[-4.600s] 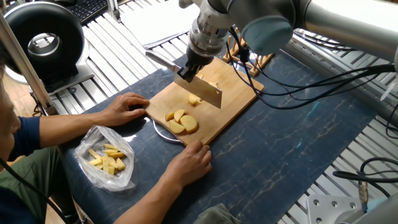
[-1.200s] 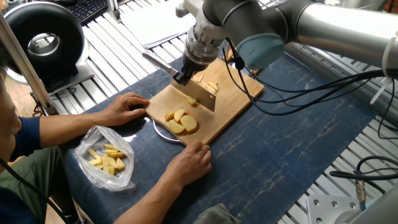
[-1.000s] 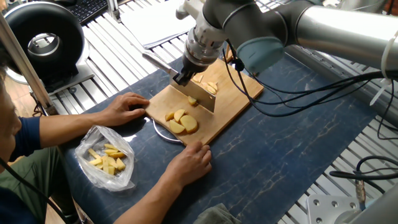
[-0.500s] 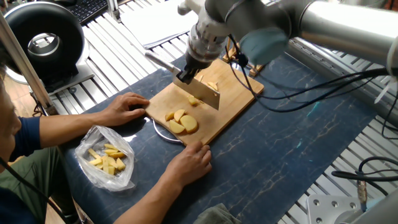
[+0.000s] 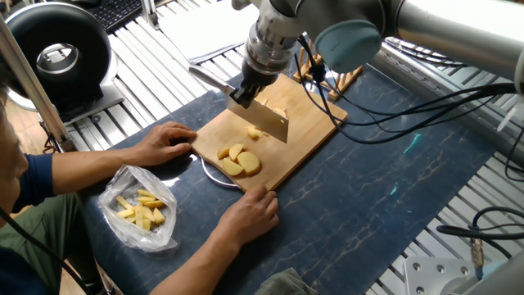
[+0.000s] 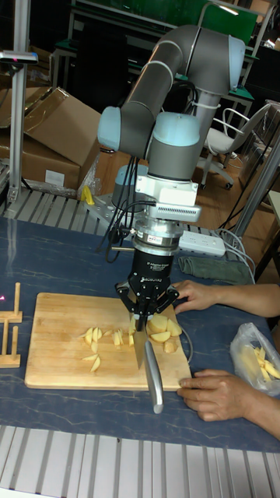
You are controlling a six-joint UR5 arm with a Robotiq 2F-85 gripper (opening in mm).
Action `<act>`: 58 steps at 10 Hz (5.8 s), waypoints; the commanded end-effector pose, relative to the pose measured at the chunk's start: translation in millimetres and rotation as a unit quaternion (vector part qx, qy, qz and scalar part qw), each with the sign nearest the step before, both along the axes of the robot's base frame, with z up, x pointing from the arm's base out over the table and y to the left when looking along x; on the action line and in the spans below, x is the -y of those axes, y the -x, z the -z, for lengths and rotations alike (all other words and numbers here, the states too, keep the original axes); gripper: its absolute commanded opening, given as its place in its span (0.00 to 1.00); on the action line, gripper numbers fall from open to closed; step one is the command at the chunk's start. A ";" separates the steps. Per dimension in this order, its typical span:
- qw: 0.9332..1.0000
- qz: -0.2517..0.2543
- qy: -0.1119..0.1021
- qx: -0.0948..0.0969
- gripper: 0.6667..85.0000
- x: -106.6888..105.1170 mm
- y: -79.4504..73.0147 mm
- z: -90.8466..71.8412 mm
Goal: Chop the potatoes
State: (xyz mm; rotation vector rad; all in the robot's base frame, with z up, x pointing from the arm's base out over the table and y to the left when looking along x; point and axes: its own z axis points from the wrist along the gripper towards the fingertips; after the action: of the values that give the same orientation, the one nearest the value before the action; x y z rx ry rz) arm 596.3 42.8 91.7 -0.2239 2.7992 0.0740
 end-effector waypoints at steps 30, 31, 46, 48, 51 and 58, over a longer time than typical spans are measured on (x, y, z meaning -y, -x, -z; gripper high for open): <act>1.000 0.007 0.002 -0.010 0.00 -6.2 4.9 -11.8; 1.000 0.005 0.001 -0.010 0.00 -5.0 3.5 -12.7; 0.998 0.044 0.006 -0.036 0.00 2.9 -4.2 -26.1; 0.998 0.043 0.006 -0.035 0.00 4.3 -6.2 -27.7; 0.999 0.035 0.004 -0.036 0.00 0.0 -8.3 -29.2; 0.999 0.020 -0.003 -0.035 0.00 -8.7 -10.9 -26.5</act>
State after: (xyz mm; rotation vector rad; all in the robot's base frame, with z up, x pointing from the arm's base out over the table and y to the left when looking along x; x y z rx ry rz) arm 605.2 45.8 118.8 -0.1500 2.8788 0.0497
